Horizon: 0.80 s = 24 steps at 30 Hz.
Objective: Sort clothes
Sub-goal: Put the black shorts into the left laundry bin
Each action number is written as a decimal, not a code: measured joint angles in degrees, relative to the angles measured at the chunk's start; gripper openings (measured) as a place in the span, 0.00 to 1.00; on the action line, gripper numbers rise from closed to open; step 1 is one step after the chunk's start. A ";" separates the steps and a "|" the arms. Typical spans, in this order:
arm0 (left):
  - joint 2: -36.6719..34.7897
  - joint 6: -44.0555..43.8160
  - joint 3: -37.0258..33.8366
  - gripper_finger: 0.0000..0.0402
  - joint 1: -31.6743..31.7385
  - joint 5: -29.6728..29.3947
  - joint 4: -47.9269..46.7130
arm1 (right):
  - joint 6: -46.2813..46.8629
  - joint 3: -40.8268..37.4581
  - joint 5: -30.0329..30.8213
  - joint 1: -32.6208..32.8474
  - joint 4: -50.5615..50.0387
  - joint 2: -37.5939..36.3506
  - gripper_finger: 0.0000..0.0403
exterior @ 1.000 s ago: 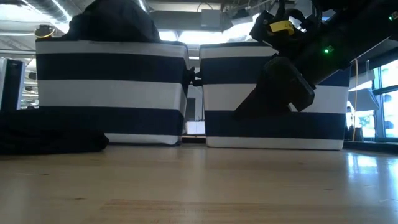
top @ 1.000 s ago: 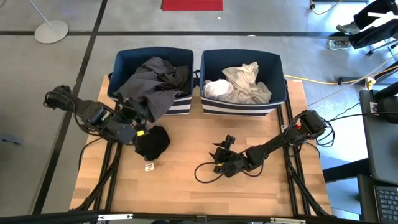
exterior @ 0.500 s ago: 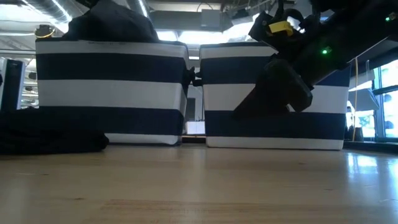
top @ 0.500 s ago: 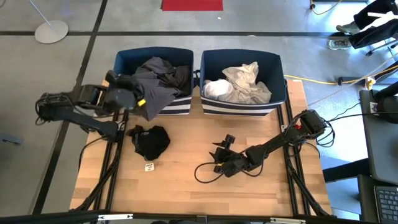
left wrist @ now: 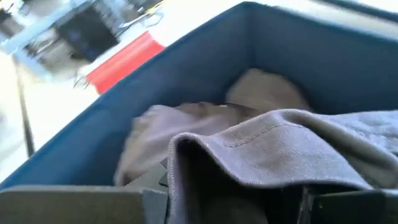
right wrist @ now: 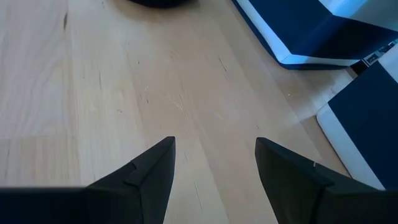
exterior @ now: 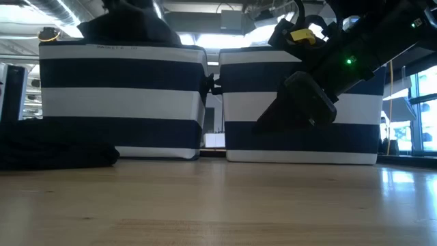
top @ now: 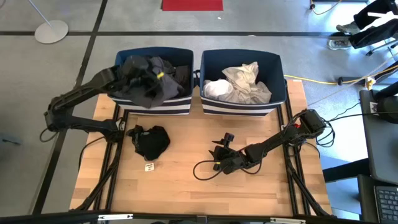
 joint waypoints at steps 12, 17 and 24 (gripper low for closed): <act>12.97 -0.61 0.00 0.34 18.63 16.93 -1.21 | 0.00 0.00 -1.05 0.00 -0.21 0.00 0.55; 18.87 -0.31 -1.72 0.34 19.20 20.56 -1.48 | 0.05 0.02 -1.05 0.00 -0.24 0.00 0.55; 24.41 -0.17 -5.41 0.34 19.22 20.87 2.29 | 0.17 0.02 -1.07 0.00 -0.24 0.00 0.55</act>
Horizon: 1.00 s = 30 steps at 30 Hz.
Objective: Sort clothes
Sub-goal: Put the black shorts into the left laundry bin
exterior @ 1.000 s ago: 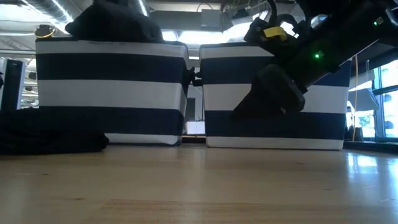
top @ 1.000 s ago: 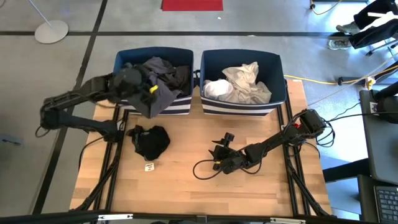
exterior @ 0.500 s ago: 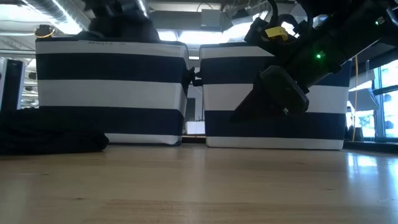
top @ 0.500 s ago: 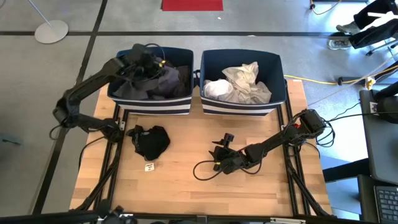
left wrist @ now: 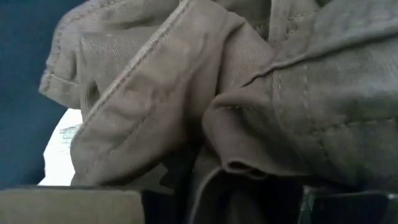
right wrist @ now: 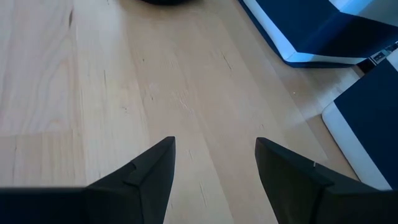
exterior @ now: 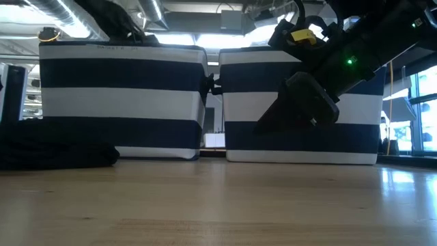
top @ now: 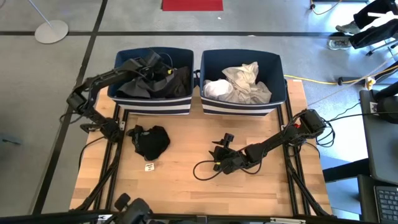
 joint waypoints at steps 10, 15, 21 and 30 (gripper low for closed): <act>1.09 -0.93 -2.77 0.34 0.00 0.04 3.82 | 0.00 0.00 -0.02 0.00 -0.02 0.00 0.55; 0.53 -0.23 -2.14 0.34 -0.02 0.01 3.71 | 0.03 0.00 -0.02 0.00 -0.02 0.00 0.55; -4.22 0.79 2.17 0.34 -0.09 0.07 -1.86 | 0.03 0.00 -0.02 0.00 -0.04 0.00 0.55; -13.77 -0.38 11.38 0.34 -0.10 0.17 -10.17 | 0.03 0.00 -0.02 0.00 -0.02 0.00 0.55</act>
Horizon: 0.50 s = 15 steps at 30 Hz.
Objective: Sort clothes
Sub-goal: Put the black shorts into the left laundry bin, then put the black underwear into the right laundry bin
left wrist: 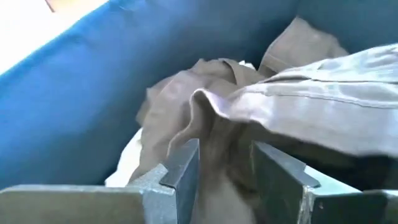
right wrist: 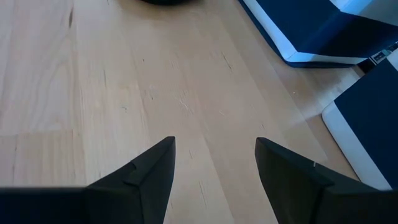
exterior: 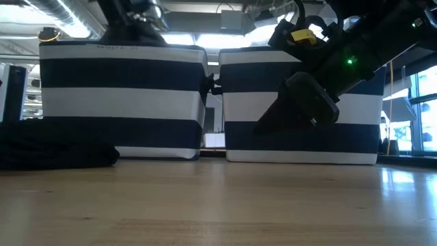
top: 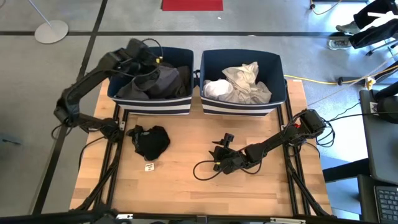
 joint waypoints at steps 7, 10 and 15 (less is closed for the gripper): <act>-4.55 0.42 6.24 0.34 0.01 -0.39 -4.98 | 0.00 0.00 0.00 0.00 0.04 0.00 0.55; -6.82 0.43 7.88 0.34 0.01 -0.51 -3.63 | 0.00 0.00 0.00 0.00 0.07 0.00 0.55; -10.50 -0.11 10.41 0.34 0.01 -0.58 -2.49 | 0.00 0.00 0.00 0.00 0.07 0.00 0.55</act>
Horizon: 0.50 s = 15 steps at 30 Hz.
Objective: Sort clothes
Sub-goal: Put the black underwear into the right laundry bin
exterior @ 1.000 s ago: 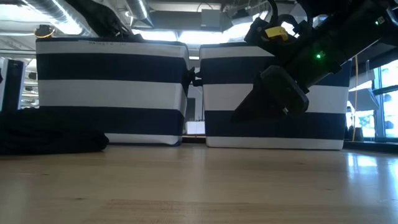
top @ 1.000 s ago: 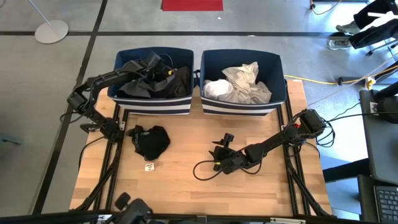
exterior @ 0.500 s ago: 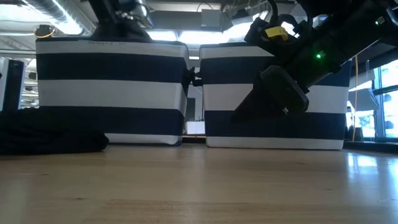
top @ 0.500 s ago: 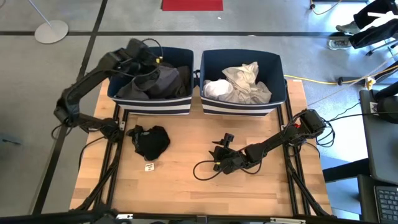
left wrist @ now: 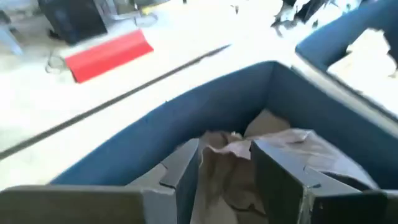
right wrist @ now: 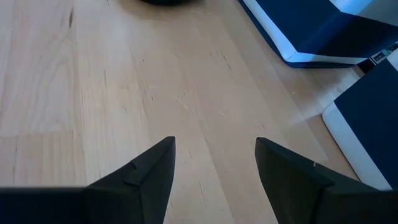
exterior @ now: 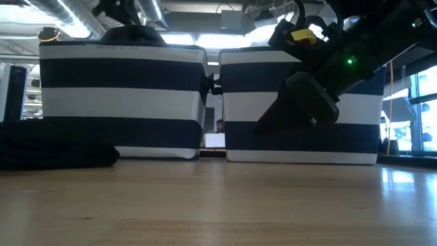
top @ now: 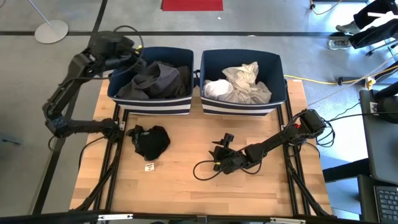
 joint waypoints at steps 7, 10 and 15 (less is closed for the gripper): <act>-5.46 -1.11 0.49 0.34 -2.55 10.40 -1.04 | -0.01 0.00 0.00 0.00 0.01 0.00 0.55; -7.22 -2.27 0.51 0.34 -6.22 13.89 -3.24 | -0.02 0.00 0.00 0.00 0.01 0.00 0.55; -9.35 -4.69 0.53 0.34 -14.30 14.88 -9.38 | -0.02 0.00 0.02 0.00 0.22 0.00 0.55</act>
